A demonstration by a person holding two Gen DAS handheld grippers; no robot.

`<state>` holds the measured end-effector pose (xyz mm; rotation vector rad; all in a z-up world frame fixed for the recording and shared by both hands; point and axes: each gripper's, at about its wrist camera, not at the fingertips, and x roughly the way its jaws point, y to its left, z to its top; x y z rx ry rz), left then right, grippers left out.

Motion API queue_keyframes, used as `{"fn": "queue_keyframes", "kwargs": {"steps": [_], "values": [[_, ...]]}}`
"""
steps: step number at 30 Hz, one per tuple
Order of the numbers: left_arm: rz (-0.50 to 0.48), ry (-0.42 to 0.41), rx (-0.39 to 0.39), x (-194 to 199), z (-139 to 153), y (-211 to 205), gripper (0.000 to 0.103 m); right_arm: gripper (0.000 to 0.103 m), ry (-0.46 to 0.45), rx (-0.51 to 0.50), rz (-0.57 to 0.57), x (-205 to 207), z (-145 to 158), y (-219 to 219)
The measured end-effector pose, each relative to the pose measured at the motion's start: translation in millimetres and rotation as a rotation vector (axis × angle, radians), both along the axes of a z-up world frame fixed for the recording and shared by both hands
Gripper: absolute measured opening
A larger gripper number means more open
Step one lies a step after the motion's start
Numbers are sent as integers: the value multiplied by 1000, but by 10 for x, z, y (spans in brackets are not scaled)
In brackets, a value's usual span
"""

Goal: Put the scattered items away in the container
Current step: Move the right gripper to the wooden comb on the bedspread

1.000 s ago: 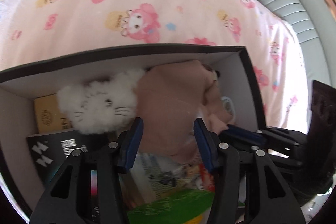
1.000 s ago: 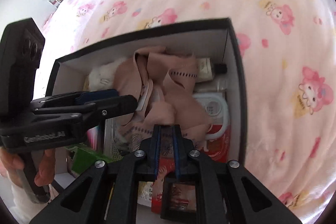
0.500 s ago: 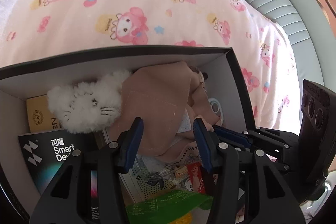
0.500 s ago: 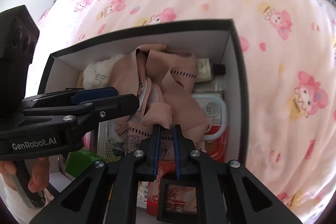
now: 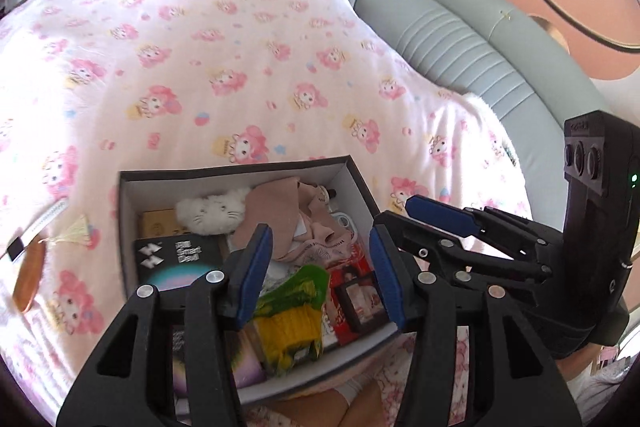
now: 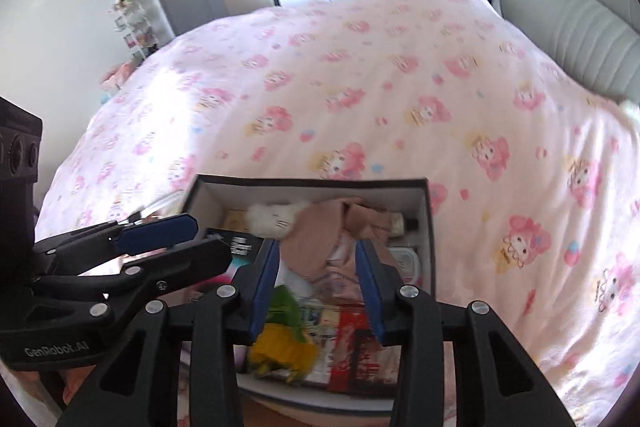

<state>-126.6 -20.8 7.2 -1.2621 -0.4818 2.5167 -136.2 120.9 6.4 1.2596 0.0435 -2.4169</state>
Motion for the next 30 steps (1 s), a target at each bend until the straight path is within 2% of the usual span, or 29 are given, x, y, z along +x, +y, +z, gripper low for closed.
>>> {"fn": "queue_keyframes", "kwargs": {"steps": [4, 8, 12, 18, 22, 27, 30], "values": [[62, 38, 12, 315, 223, -281, 51, 36, 60, 8, 66, 234, 290, -270], [127, 65, -12, 640, 334, -560, 52, 36, 54, -38, 138, 429, 406, -563], [194, 63, -59, 902, 323, -815, 52, 36, 36, -56, 218, 582, 352, -918], [298, 31, -28, 1234, 144, -1312, 53, 36, -5, -55, 337, 719, 189, -1466], [405, -14, 59, 1391, -133, -1777, 54, 36, -109, -72, 430, 652, -83, -1884], [542, -148, 154, 1487, -761, -2479, 54, 36, -229, -23, 396, 329, -500, -2302], [587, -197, 254, 1483, -1132, -2845, 54, 36, -304, 37, 386, 116, -794, -2577]]}}
